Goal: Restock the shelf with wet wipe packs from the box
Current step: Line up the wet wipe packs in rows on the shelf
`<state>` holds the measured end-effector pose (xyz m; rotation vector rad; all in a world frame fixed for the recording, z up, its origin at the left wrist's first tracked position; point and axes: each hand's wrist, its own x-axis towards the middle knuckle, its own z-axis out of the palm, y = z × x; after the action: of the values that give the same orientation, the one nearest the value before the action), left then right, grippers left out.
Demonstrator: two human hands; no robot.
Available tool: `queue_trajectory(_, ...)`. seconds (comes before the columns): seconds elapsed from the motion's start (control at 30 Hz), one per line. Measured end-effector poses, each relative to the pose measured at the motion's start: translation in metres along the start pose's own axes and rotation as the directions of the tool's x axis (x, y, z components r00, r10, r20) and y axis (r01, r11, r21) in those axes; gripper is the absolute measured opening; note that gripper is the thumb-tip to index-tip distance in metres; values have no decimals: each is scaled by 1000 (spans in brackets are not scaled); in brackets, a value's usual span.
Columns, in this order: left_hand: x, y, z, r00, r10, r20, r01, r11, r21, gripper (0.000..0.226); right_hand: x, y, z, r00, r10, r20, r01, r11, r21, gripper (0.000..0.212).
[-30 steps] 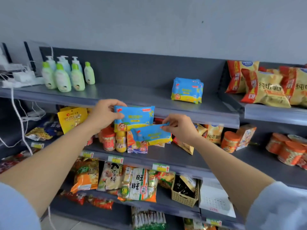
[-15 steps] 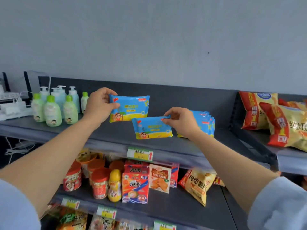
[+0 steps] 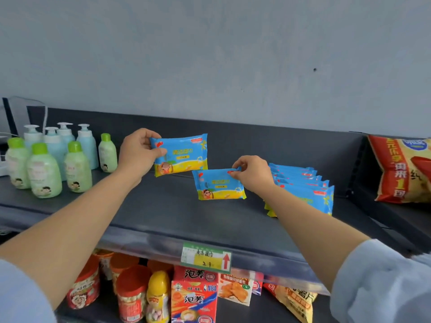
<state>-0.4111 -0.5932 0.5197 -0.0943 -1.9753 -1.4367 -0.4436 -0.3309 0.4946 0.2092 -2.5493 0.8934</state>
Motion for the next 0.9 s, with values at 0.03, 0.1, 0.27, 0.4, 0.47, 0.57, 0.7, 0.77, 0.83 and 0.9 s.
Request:
queue_trajectory(0.03, 8, -5, 1, 1000, -4, 8, 4, 1000, -6, 34, 8, 1, 5, 1000, 23, -1, -23, 1000, -8, 17)
queue_trajectory(0.1, 23, -14, 3, 999, -17, 29, 17, 1000, -15, 32, 23, 2, 14, 998, 69, 2, -69, 997, -20, 18)
queue_trajectory(0.27, 55, -36, 12, 989, -75, 124, 78, 997, -17, 27, 57, 8, 34, 986, 166, 13, -166, 986, 6, 19)
queue_trajectory(0.4, 66, -54, 23, 965, -108, 239, 113, 994, -9, 23, 76, 13, 50, 980, 200, -2, -200, 979, 49, 18)
queue_trajectory(0.47, 72, -63, 29, 950, -123, 287, 126, 992, 7, 22, 83, 15, 56, 980, 201, -13, -200, 979, 35, 21)
queue_trajectory(0.57, 80, -75, 39, 927, -147, 345, 152, 988, 14, 22, 93, 17, 62, 979, 200, -31, -201, 980, -8, 22)
queue_trajectory(0.7, 88, -87, 53, 889, -180, 421, 181, 983, 40, 23, 104, 22, 67, 975, 217, -52, -221, 973, -67, 22)
queue_trajectory(0.77, 91, -90, 60, 876, -188, 444, 190, 981, 41, 23, 108, 25, 67, 973, 218, -77, -224, 971, -84, 23)
queue_trajectory(0.83, 92, -92, 68, 863, -193, 467, 198, 979, 40, 23, 111, 29, 67, 970, 220, -108, -229, 969, -87, 26)
queue_trajectory(0.9, 93, -94, 76, 847, -195, 494, 201, 979, 42, 23, 113, 31, 67, 965, 231, -120, -241, 967, -76, 29)
